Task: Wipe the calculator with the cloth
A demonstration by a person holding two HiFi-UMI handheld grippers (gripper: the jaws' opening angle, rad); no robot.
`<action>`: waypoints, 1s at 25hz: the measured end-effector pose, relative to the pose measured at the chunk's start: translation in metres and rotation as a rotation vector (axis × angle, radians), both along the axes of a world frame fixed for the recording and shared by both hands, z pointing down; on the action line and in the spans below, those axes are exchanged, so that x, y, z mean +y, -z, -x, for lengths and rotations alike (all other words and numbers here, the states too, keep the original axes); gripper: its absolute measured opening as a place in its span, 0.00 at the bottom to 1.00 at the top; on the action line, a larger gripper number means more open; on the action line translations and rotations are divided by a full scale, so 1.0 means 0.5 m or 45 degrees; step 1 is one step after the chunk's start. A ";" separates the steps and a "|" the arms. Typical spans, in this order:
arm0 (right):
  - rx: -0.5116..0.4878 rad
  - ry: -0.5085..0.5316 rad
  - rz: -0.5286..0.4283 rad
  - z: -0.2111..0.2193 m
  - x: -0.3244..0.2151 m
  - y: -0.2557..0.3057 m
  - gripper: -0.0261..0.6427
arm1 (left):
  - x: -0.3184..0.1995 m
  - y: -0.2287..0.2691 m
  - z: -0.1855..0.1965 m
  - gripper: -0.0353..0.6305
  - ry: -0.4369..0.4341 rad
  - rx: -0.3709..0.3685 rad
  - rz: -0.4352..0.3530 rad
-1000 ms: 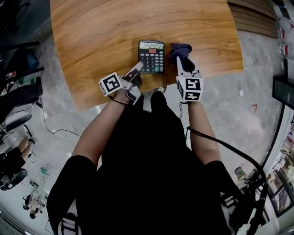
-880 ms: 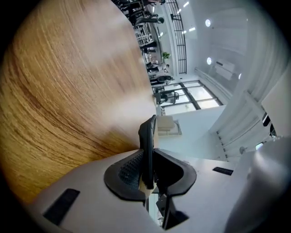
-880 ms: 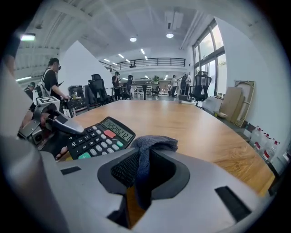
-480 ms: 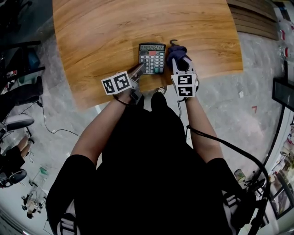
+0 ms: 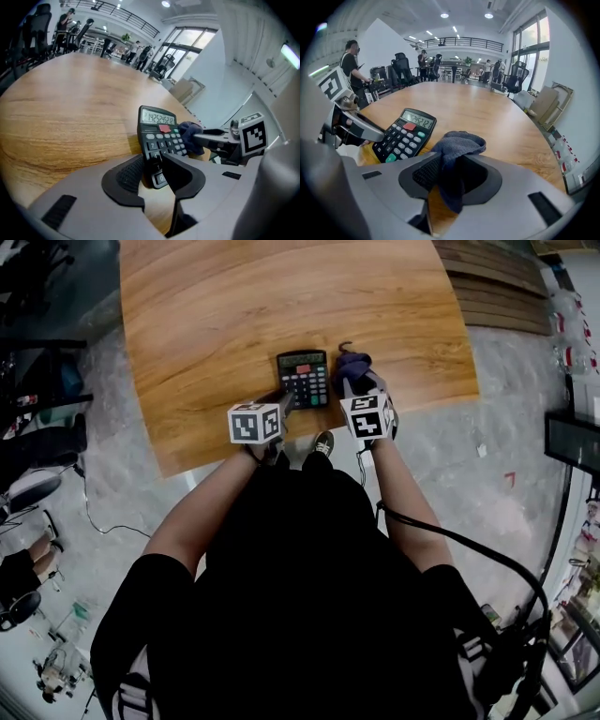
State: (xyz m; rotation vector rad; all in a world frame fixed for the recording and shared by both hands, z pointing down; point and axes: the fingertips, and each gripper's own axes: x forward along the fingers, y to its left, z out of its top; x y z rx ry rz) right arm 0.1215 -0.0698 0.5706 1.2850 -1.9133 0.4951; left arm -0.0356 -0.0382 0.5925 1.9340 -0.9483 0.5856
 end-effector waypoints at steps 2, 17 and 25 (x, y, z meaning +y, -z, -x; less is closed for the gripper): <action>0.022 0.014 0.027 -0.002 0.011 0.013 0.18 | 0.004 0.010 0.004 0.24 -0.018 -0.024 -0.011; -0.150 0.006 -0.395 0.075 -0.004 0.309 0.24 | -0.067 0.279 -0.003 0.24 -0.055 -0.050 -0.528; -0.329 0.034 -0.880 0.139 -0.009 0.550 0.09 | -0.096 0.533 -0.010 0.06 0.049 -0.005 -1.090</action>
